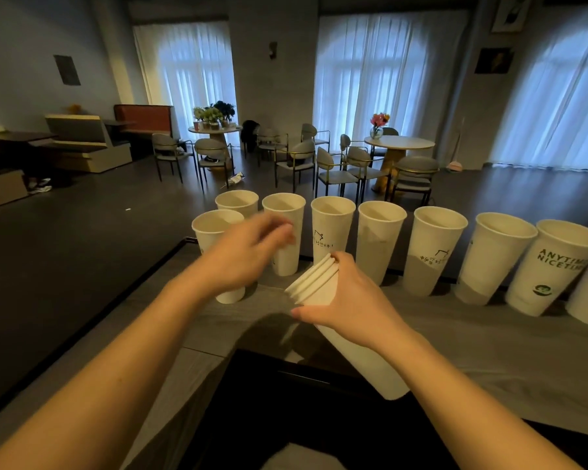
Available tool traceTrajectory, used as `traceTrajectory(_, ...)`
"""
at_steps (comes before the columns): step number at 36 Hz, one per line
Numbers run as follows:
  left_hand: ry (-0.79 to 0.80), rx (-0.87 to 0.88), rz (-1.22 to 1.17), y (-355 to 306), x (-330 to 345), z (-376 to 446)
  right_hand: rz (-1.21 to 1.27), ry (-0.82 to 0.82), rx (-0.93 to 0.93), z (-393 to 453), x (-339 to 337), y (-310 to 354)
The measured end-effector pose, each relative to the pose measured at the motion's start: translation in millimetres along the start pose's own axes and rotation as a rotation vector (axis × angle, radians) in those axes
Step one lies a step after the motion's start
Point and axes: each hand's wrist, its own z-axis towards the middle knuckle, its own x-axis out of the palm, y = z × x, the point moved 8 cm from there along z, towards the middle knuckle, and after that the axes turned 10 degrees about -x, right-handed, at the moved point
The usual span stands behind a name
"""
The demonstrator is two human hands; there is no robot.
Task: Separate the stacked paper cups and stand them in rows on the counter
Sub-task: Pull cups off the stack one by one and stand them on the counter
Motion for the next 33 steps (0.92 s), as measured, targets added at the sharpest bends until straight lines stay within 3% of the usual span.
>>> traceTrajectory(2, 0.315, -0.008, -0.086, -6.5, 35.4, -9.1, 0.022, -0.020, -0.008, 0.8, -1.0, 0.7)
traceTrajectory(4, 0.422, -0.020, -0.064, -6.0, 51.8, -16.8, 0.023, -0.027, -0.012, 0.2, -1.3, 2.6)
traceTrajectory(12, 0.258, -0.118, -0.194, -5.2, 50.2, -17.9, -0.041, -0.059, -0.064, -4.5, -5.7, 6.5)
traceTrajectory(18, -0.127, -0.117, -0.144, -9.1, 3.7, -11.6, -0.135, -0.027, -0.002, -11.9, -15.2, -9.0)
traceTrajectory(22, -0.327, 0.015, 0.120, -19.1, -25.0, -5.4, -0.221, 0.018, 0.115, -19.6, -22.9, -28.4)
traceTrajectory(28, -0.229, 0.043, 0.589, -4.3, 14.7, 28.0, -0.208, 0.012, 0.157, -25.3, -28.3, -33.9)
traceTrajectory(33, -0.229, 0.094, 0.751, 6.5, 26.8, 40.9, -0.184, -0.010, 0.145, -25.5, -33.2, -34.9)
